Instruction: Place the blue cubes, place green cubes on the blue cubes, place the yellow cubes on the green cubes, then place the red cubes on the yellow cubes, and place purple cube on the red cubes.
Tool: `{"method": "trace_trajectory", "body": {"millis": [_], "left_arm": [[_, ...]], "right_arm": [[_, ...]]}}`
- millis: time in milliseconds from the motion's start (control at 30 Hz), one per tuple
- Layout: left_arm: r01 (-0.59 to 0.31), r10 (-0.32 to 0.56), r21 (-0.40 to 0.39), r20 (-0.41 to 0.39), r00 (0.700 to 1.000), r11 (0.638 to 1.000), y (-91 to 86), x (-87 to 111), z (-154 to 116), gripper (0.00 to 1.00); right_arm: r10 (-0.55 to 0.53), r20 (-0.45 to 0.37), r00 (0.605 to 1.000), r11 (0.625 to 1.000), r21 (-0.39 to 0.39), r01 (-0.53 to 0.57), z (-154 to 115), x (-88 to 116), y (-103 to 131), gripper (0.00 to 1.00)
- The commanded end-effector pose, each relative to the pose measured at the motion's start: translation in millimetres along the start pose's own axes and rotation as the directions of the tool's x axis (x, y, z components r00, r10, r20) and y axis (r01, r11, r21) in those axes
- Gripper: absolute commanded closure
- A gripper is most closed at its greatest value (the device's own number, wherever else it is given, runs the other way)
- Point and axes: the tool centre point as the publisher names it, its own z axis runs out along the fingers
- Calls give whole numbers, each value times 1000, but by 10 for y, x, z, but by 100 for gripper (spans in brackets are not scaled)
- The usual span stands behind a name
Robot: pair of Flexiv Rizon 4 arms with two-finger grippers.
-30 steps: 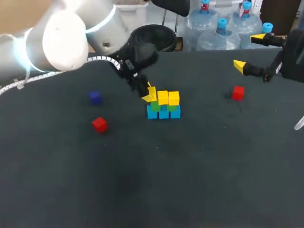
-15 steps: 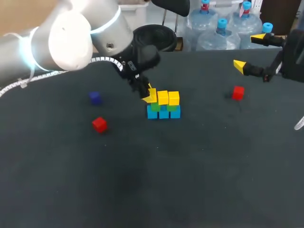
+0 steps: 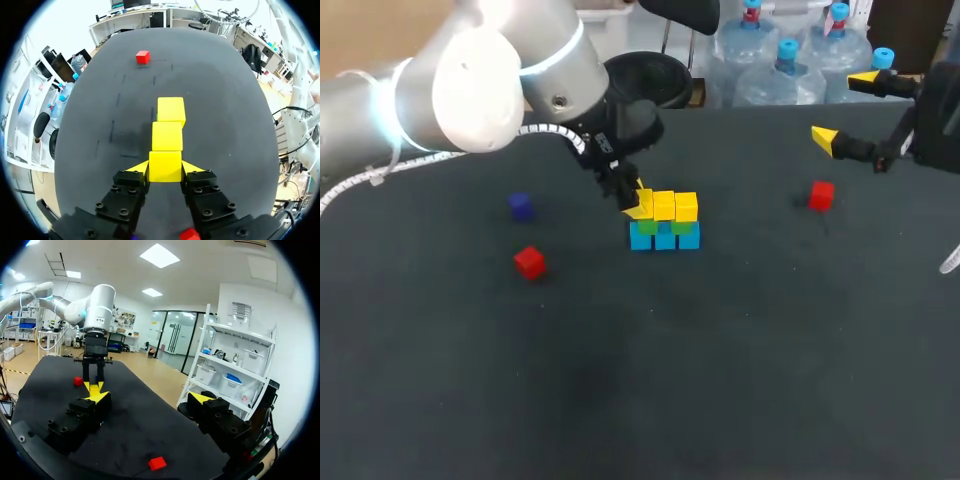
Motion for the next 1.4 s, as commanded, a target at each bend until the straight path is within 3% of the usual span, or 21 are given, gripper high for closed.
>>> {"method": "trace_trajectory", "body": {"millis": [33, 167, 233, 300, 533, 833, 867, 967, 1400], "left_arm": [[-2, 2, 8, -6, 1000, 1000, 36, 4, 23, 100], [-2, 2, 11, -11, 1000, 1000, 38, 14, 33, 100], [-1, 1, 12, -12, 1000, 1000, 37, 18, 35, 81], [1, -1, 12, -13, 1000, 1000, 36, 24, 37, 73], [4, -4, 7, -17, 1000, 1000, 52, 38, 43, 67], [3, -2, 15, -19, 1000, 1000, 37, 37, 65, 50], [3, -2, 16, -18, 1000, 1000, 35, 36, 68, 44], [4, -4, 18, -19, 1000, 1000, 23, 32, 66, 0], [16, -16, 11, -14, 1000, 1000, 33, 39, 19, 2]], "right_arm": [[0, 0, 1000, 1000, 0, 0, -8, -3, 3, 0], [0, 0, 1000, 1000, 0, 0, -8, -3, 3, 0], [0, 0, 1000, 1000, 0, 0, -8, -3, 3, 0], [0, 0, 1000, 1000, 0, 0, -8, -3, 3, 0], [0, 0, 1000, 1000, 0, 0, -8, -3, 3, 0], [0, 0, 1000, 1000, 0, 0, -8, -3, 3, 0], [0, 0, 1000, 1000, 0, 0, -8, -3, 3, 0], [0, 0, 1000, 1000, 0, 0, -8, -3, 3, 0], [0, 0, 1000, 1000, 0, 0, -8, -3, 3, 0]]}}
